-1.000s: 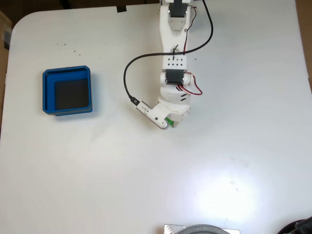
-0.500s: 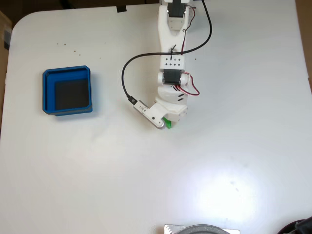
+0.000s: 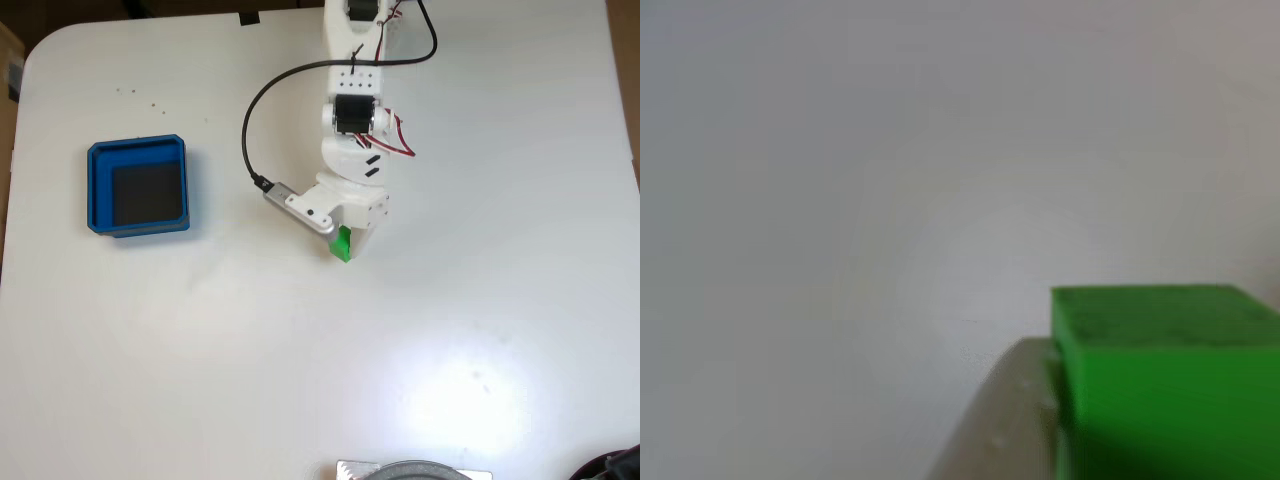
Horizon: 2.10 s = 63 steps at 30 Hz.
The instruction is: Pick up green cube and drop it in the blue box
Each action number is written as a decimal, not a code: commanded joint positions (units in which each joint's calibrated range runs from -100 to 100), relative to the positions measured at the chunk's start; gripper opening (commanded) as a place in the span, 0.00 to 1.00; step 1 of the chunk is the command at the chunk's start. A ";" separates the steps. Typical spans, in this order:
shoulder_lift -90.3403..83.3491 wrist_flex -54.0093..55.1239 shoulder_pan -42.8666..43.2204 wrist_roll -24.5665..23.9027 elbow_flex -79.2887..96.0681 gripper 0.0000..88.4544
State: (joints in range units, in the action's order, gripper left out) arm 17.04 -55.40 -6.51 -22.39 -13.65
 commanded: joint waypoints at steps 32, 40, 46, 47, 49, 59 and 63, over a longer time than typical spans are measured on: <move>-11.94 0.89 -21.89 16.90 -3.05 0.02; -10.52 1.06 -31.28 16.90 -3.14 0.02; -8.01 1.14 -35.71 16.90 -3.23 0.02; -7.34 1.14 -36.01 16.90 -3.23 0.02; -5.84 1.14 -36.24 16.90 -3.32 0.02; 6.70 1.14 -36.40 16.90 -14.90 0.02; 11.47 1.14 -37.01 16.90 -19.75 0.02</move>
State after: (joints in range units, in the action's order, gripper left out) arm 26.98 -55.40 -42.41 -5.69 -26.17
